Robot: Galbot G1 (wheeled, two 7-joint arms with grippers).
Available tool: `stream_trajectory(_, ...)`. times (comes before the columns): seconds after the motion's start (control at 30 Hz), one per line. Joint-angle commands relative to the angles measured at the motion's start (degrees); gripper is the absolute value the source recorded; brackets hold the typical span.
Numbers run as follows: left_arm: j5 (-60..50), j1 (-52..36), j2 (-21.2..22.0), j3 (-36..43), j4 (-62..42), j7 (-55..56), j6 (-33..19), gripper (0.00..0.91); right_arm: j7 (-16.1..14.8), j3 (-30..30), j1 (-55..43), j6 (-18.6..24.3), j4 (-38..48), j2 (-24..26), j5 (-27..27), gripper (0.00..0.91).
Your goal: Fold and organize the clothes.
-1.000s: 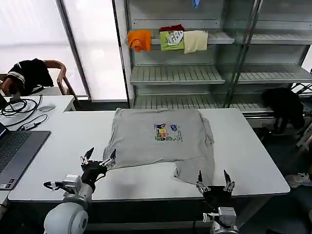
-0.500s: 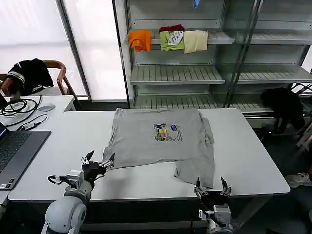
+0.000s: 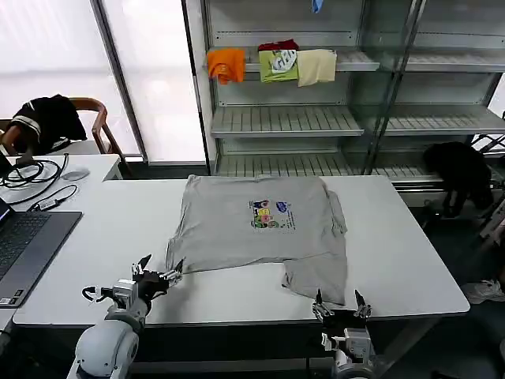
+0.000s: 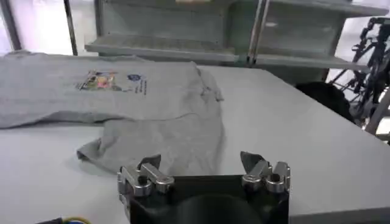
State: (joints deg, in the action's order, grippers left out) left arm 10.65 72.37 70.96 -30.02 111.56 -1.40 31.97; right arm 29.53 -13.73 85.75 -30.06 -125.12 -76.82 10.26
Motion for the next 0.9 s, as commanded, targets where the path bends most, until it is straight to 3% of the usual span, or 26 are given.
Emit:
stream_trajectory(0.03,-0.09,0.99,0.06,0.63,-0.25,-0.34,0.21,0.907,-0.12,0.18,-0.21,0.46,0.86,-0.32,0.27,0.907)
stream_trajectory(0.37,-1.13,1.31,0.33,0.82,-1.26,-0.70,-0.07,0.907,-0.94,0.04,-0.66,0.89,2.81,0.00,0.56,0.907)
stream_trajectory(0.43,-1.56,1.57,0.40,1.00,-1.25,-0.72,-0.08,0.826,-1.28,0.08,-0.72,1.29,3.48,0.09,0.67,0.887)
stream_trajectory(0.47,-1.91,1.86,0.38,1.16,-1.24,-0.78,-0.16,0.615,-1.45,0.08,-0.73,1.56,3.77,0.14,0.76,0.645)
stream_trajectory(0.5,-2.00,2.03,0.39,1.20,-1.25,-0.85,-0.20,0.322,-1.67,0.08,-0.75,1.89,4.02,0.17,0.82,0.232)
stream_trajectory(0.53,-2.10,2.19,0.41,1.23,-1.27,-0.90,-0.33,0.191,-2.00,0.08,-0.70,2.25,4.16,0.22,0.95,0.000)
stream_trajectory(0.6,-2.46,2.60,0.45,1.20,-1.33,-1.16,-0.54,0.020,-2.50,0.16,-0.60,2.97,4.35,0.41,1.08,0.000)
stream_trajectory(0.9,-3.11,4.62,0.73,1.34,-0.53,-1.75,-0.79,0.020,-2.51,0.40,-0.29,4.21,4.63,0.58,1.75,0.000)
